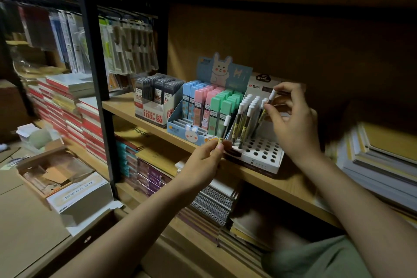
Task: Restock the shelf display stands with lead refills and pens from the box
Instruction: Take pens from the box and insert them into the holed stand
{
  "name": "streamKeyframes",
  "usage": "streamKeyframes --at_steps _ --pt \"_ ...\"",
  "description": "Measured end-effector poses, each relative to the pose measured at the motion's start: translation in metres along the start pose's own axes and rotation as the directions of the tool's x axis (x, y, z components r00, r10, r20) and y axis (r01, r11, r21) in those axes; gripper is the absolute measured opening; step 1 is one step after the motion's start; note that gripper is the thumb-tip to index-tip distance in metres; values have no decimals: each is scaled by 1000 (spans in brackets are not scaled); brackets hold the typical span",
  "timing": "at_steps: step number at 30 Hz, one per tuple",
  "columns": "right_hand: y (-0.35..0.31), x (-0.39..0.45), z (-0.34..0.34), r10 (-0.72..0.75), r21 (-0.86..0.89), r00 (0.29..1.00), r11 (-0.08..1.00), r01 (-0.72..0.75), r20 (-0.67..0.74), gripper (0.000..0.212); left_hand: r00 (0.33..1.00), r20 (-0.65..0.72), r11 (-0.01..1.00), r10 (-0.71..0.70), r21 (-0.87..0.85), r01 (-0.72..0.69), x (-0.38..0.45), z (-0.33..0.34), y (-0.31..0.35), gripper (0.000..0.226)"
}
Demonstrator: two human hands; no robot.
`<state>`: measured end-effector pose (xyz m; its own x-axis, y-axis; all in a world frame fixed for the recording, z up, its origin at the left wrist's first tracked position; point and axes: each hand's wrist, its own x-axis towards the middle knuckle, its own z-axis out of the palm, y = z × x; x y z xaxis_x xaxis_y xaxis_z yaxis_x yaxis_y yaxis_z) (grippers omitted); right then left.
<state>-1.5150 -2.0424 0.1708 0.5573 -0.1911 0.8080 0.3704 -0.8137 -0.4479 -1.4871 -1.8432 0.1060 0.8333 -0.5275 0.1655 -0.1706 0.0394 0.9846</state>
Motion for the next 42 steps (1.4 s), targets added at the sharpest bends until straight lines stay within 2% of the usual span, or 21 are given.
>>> streamKeyframes --at_steps 7,10,15,22,26,28,30,33,38,42 --pt "0 2 -1 18 -28 1000 999 -17 14 38 998 1 993 59 101 -59 1 0 -1 26" --pt "2 5 1 49 -69 999 997 -47 20 34 999 16 996 35 81 -36 3 -1 -2 27" --pt "2 0 9 58 -175 994 984 -42 89 39 1000 18 998 26 59 -27 2 0 -2 27" --pt "1 -3 14 140 -172 976 979 -111 167 40 1000 9 999 15 34 -15 3 -2 -1 27" --pt "-6 -4 10 132 -211 983 972 -104 125 37 998 -39 998 51 -20 -52 2 -2 1 25" --pt "-10 -3 4 108 -174 993 980 -100 41 32 996 -56 990 66 -120 -73 1 -2 3 21" --pt "-17 -4 -3 106 -41 994 994 -106 -7 24 998 -33 971 62 -227 -68 -1 -1 4 16" --pt "-31 -13 -6 100 133 990 985 -113 99 16 997 45 957 64 -287 -48 -3 2 5 12" --pt "-45 -22 2 78 230 973 965 -128 216 41 991 88 947 98 -315 -66 -4 9 8 14" --pt "-48 -26 7 111 297 963 937 -183 246 45 988 111 939 111 -338 -68 -5 13 11 22"
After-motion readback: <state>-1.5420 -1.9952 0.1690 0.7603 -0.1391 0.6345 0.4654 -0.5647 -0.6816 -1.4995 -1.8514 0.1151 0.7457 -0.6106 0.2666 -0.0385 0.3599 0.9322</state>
